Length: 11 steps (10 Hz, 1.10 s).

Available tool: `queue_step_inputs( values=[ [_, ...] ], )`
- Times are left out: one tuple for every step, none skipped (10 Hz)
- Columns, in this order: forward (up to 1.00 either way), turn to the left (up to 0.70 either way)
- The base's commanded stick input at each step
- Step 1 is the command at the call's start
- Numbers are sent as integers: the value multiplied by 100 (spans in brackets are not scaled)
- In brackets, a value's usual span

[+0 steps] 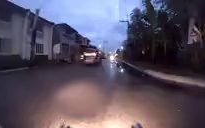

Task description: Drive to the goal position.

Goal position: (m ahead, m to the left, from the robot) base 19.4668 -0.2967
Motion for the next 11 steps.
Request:
queue_step_inputs(
  values=[
    [50,0],
    [50,0],
    [50,0],
    [50,0],
    [50,0],
    [50,0],
    [50,0],
    [50,0],
    [50,0],
    [50,0],
    [50,0]
  ],
)
